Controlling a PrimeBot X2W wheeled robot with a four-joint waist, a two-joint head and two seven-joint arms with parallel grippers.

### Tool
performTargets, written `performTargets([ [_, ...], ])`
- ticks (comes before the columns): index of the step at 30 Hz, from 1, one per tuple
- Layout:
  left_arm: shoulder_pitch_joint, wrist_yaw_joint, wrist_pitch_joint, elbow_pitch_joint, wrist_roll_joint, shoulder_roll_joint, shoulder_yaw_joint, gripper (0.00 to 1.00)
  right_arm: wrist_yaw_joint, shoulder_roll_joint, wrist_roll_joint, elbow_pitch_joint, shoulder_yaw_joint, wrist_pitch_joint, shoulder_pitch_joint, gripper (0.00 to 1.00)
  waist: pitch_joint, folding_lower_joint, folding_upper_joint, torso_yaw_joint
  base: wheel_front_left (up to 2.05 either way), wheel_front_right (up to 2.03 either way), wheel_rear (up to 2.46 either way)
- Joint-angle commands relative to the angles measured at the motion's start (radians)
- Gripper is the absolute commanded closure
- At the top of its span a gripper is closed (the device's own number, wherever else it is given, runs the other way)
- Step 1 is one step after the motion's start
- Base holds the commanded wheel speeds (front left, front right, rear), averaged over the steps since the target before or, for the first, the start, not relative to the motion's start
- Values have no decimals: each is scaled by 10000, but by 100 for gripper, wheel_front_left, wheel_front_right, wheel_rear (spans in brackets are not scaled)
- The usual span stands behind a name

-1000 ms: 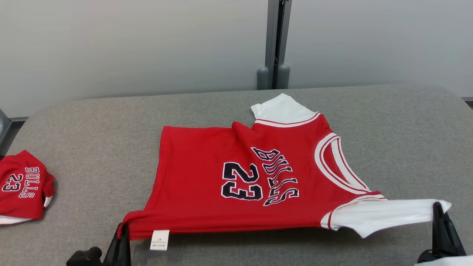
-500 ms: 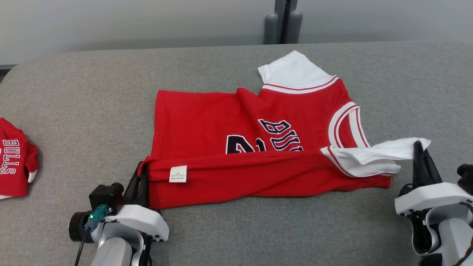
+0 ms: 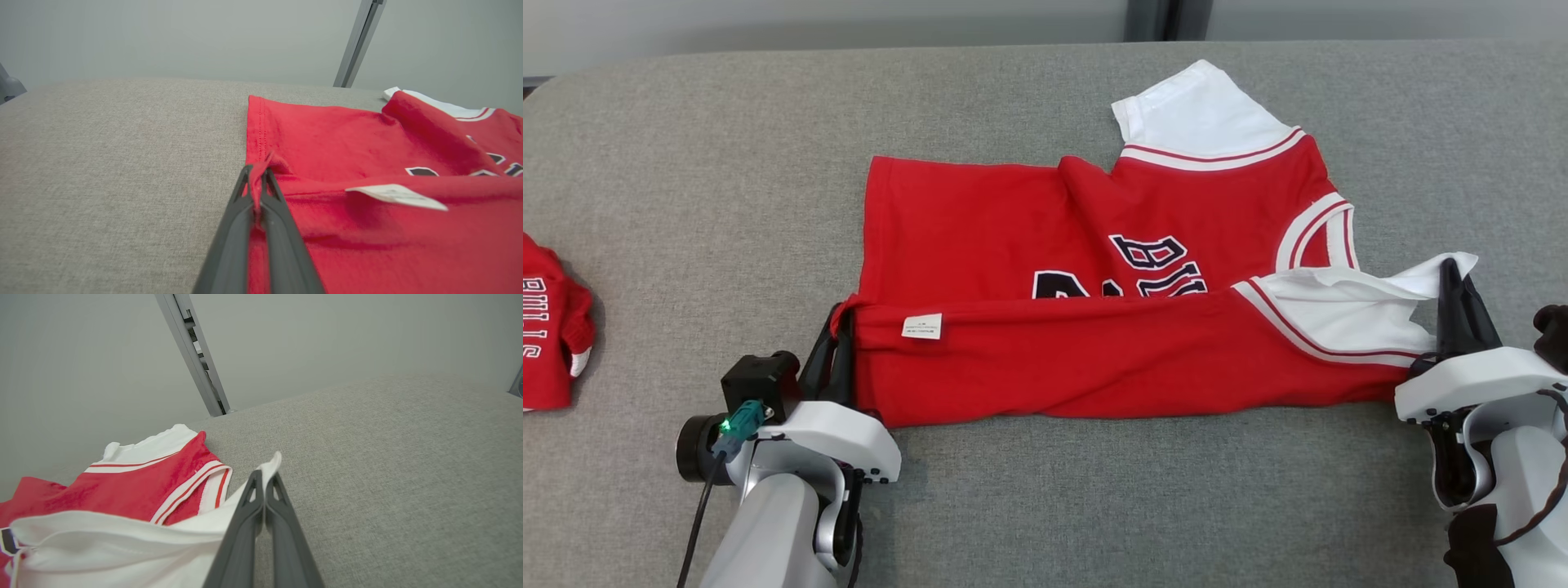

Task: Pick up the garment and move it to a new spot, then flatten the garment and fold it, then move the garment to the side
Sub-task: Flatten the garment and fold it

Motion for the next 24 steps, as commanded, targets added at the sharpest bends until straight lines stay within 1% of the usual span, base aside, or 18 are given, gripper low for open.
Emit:
performTargets([
  [1,-153,55,-2,-53,-14,61,69,100,-7,-46,38,-51,-6,-48,5,100,-14,0,0,-33,0,0,0],
  [4,-93,-13,-2,-58,34,64,157,100,-7,-28,155,-142,135,-47,60,100,-38,0,0,-99,0,0,0],
  [5,-99,-42,-2,-89,78,63,188,100,-7,-21,272,-190,187,-48,48,90,-45,0,0,-122,0,0,0],
  [6,-127,-78,-2,-149,75,56,201,58,-7,-14,375,-289,287,-48,-4,52,-43,0,0,-146,0,0,0],
  [7,-141,-103,-2,-185,84,56,228,0,-5,-9,418,-345,373,-48,-26,0,-35,0,0,-170,0,0,0],
  [10,-159,-71,-2,-289,123,61,262,0,-5,-21,494,-448,417,-48,-17,0,-36,0,0,-198,0,0,0],
  [12,-27,53,-2,-414,97,56,253,0,-5,-49,413,-604,486,-47,148,0,-82,0,0,-201,0,0,0],
  [17,770,369,-2,-1121,-14,62,311,0,-5,-123,361,-1207,481,-48,1169,0,-304,0,0,-155,0,0,0],
  [21,1509,492,-2,-1394,-193,56,351,0,-5,-170,438,-1432,847,-48,2115,0,-480,0,0,-144,0,0,0],
  [24,1851,566,-2,-1401,-263,56,325,0,-5,-199,524,-1432,1077,-48,2501,0,-555,0,0,-164,0,0,0],
])
